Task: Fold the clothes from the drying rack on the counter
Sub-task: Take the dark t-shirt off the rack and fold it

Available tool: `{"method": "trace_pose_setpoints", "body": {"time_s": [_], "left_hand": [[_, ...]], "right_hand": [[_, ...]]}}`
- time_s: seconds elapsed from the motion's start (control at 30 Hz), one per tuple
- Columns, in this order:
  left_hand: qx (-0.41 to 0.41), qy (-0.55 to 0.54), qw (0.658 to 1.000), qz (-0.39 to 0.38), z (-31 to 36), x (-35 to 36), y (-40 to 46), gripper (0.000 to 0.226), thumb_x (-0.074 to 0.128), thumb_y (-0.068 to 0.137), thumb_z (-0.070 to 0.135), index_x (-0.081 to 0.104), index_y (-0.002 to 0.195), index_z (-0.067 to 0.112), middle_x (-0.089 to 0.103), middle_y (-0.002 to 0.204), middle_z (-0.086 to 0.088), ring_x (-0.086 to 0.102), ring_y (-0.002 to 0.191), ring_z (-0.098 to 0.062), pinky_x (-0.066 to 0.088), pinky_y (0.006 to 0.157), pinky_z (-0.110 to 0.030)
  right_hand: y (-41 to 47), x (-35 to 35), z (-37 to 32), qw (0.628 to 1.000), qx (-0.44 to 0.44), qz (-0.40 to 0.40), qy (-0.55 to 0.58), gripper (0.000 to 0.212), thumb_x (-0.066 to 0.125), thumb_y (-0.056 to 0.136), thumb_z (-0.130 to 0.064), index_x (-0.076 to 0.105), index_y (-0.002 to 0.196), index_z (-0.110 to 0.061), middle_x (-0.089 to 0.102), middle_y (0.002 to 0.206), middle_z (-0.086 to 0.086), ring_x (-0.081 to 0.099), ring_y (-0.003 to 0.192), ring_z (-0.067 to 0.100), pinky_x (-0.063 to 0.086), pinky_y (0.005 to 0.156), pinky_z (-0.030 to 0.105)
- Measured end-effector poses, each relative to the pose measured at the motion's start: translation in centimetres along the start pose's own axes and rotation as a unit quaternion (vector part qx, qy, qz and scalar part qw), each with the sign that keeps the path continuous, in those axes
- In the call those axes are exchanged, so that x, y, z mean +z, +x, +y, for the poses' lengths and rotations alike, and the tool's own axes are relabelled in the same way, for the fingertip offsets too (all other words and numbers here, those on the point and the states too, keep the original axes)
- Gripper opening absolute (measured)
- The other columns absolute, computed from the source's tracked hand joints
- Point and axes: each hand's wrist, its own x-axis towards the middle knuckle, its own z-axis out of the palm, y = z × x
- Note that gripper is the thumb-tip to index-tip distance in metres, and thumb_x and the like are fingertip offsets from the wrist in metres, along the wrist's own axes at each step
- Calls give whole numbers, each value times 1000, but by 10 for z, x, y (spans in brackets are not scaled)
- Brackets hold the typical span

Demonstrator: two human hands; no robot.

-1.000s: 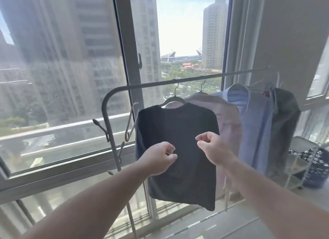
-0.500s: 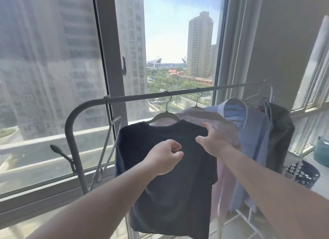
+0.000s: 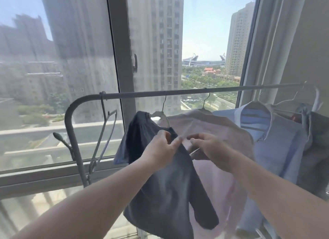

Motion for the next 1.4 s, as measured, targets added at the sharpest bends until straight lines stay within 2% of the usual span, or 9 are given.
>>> {"method": "trace_pose_setpoints", "body": {"time_s": [0.13, 0.23, 0.57, 0.7, 0.8, 0.93, 1.03, 1.2, 1.4], "left_hand": [[-36, 26, 997, 62, 14, 4, -15, 69, 64, 91, 57, 31, 144, 27, 57, 125, 3, 60, 106, -17, 48, 88, -34], [-56, 73, 992, 84, 10, 3, -29, 61, 59, 91, 39, 34, 146, 33, 64, 121, 0, 65, 107, -24, 53, 97, -46], [-88, 193, 969, 124, 5, -40, -72, 43, 44, 104, 21, 49, 147, 26, 62, 140, 0, 56, 127, -23, 40, 93, -29], [-89, 172, 974, 118, 8, -51, -70, 41, 44, 103, 19, 53, 142, 27, 66, 130, 3, 60, 113, -20, 40, 79, -27], [-83, 142, 982, 95, 5, -55, -64, 38, 46, 101, 20, 56, 137, 27, 68, 111, 10, 61, 96, -14, 43, 73, -25], [-65, 145, 985, 62, -2, -59, -58, 49, 50, 96, 24, 45, 145, 29, 63, 129, 4, 60, 110, -18, 50, 92, -33], [-30, 166, 984, 57, -5, -54, -54, 67, 51, 95, 23, 27, 158, 26, 35, 160, 2, 39, 143, -17, 32, 116, -30], [23, 131, 991, 10, -15, -43, -38, 81, 54, 86, 13, 25, 160, 25, 31, 162, 3, 32, 147, -14, 27, 119, -27], [52, 259, 964, 2, -14, -39, -27, 69, 52, 87, 40, 31, 152, 41, 36, 147, 10, 51, 127, -16, 46, 103, -36]], "right_hand": [[-3, 6, 3, 985, -24, -166, 36, 25, 55, 104, -14, 61, 128, -15, 75, 113, 12, 73, 97, 32, 57, 93, 43], [-1, 19, 9, 975, -48, -215, 31, 28, 55, 103, -11, 57, 131, -15, 75, 112, 11, 74, 95, 29, 57, 87, 40], [3, 65, 1, 982, -129, -112, 76, 56, 70, 87, -12, 51, 138, -24, 68, 114, 9, 67, 85, 20, 59, 85, 51], [12, 76, -15, 981, -124, -147, 26, 67, 71, 89, -29, 39, 148, -28, 65, 122, -2, 75, 89, 18, 62, 83, 43], [17, 83, -22, 982, -105, -153, 39, 54, 68, 95, -30, 43, 142, -29, 61, 123, -6, 71, 82, 17, 61, 82, 40], [24, 92, -22, 984, -70, -159, 45, 47, 70, 93, -30, 50, 135, -25, 66, 102, 4, 62, 70, 16, 61, 76, 42], [24, 96, -22, 985, -55, -157, 42, 56, 70, 92, -32, 44, 141, -26, 66, 101, 8, 61, 69, 18, 61, 74, 43], [17, 92, -22, 979, -36, -187, 69, 47, 70, 93, -24, 48, 135, -31, 70, 90, 11, 65, 75, 26, 59, 64, 35], [12, 71, -22, 965, -55, -252, 54, 35, 55, 94, -10, 59, 127, -23, 68, 85, 9, 66, 74, 24, 56, 64, 32]]}}
